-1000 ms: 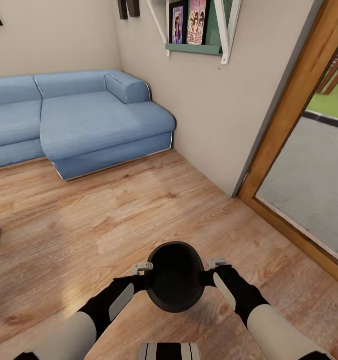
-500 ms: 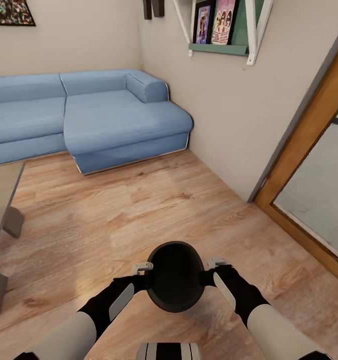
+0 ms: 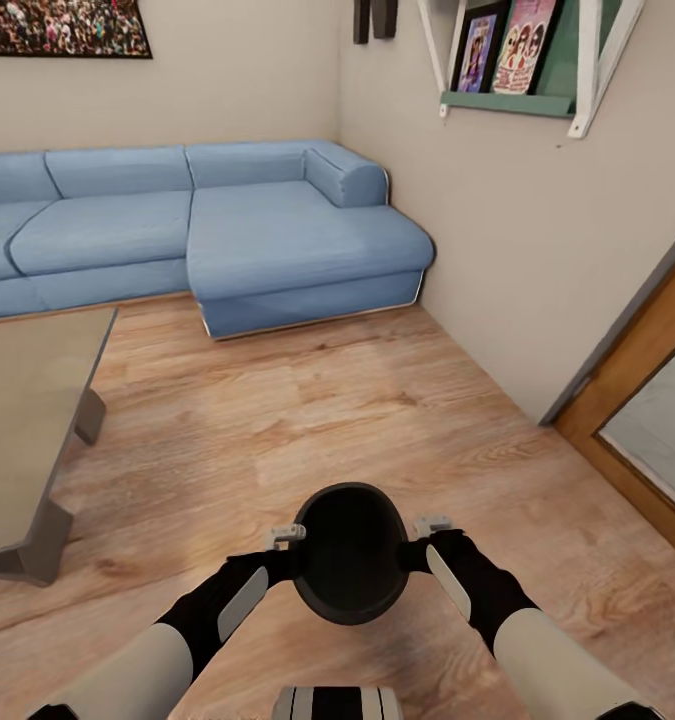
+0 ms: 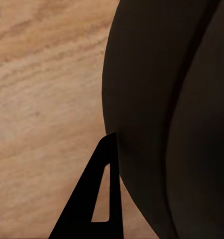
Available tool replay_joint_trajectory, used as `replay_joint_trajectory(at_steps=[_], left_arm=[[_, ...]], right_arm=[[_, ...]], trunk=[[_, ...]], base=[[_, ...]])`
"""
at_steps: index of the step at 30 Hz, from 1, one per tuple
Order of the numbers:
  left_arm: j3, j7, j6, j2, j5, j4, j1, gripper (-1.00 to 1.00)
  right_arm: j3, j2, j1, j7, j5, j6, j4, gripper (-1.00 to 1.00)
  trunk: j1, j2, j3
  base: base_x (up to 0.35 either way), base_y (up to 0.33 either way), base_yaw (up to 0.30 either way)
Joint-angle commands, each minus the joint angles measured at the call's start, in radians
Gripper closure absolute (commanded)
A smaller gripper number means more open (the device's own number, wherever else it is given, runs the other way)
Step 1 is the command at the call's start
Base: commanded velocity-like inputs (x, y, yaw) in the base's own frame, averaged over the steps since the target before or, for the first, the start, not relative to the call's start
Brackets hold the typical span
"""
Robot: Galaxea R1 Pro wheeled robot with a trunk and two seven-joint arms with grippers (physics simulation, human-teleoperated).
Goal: Place each of the two pumpkins and all three candles from the living room inside a cabinet in the living room (use any cabinet), then make sure every cabinet is closed, and position the cauldron so it is next to a table in the living room.
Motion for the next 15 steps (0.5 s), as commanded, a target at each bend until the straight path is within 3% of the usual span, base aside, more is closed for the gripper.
replay_joint_trajectory(at_steps=[1,15], left_arm=[[0.024,0.037,0.002,0.001,-0.012,0.002,0.0,1.0],[0.024,0.037,0.002,0.002,-0.012,0.003,0.0,1.0]], right_arm=[[0.0,0.0,0.0,0.003,0.019,-0.072,-0.001,1.0],[0.0,0.0,0.0,0.002,0.019,-0.074,-0.001,1.0]], trunk=[[0.0,0.0,0.001],[0.0,0.0,0.011]], base=[[0.0,0.0,0.283],[0.0,0.0,0.281]])
